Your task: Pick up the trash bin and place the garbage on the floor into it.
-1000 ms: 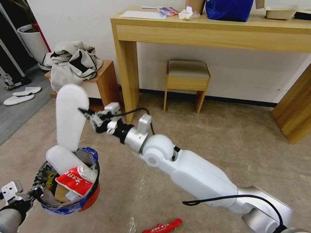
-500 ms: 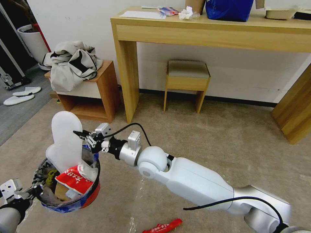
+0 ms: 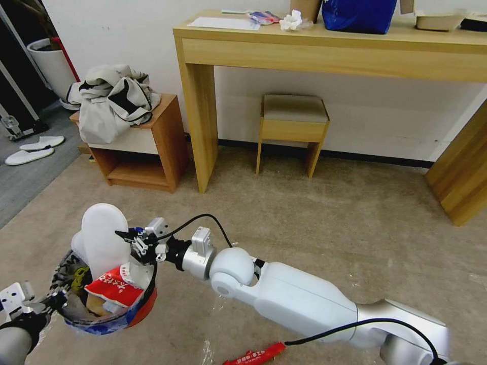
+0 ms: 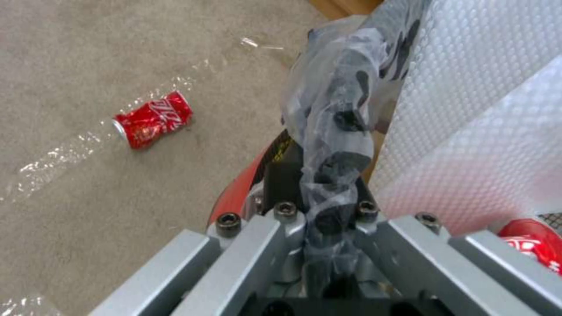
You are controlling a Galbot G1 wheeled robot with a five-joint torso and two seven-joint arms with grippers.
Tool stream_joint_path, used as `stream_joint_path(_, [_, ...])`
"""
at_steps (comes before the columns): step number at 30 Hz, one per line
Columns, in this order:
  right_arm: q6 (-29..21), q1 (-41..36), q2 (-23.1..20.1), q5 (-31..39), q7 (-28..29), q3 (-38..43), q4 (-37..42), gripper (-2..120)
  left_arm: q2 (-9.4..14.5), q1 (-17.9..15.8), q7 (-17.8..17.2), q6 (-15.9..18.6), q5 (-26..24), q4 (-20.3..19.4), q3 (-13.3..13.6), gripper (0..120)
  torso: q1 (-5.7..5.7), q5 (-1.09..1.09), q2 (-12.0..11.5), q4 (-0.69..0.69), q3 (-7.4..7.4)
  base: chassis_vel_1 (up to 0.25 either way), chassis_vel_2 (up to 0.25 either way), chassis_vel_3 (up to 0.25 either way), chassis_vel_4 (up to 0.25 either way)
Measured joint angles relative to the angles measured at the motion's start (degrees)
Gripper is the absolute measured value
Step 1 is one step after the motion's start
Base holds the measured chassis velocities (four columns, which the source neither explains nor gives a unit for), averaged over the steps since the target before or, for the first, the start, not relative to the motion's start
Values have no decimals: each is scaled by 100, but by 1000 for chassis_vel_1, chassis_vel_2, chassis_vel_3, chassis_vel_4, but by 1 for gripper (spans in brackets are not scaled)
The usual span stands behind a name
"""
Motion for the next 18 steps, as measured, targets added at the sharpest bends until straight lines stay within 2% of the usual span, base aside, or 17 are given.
stream_joint_path(18, [149, -50, 0, -245, -17, -200, -278, 0, -45, 22, 8, -4, 42, -17, 16, 1, 0, 1, 0, 0, 0, 0, 0, 0, 0])
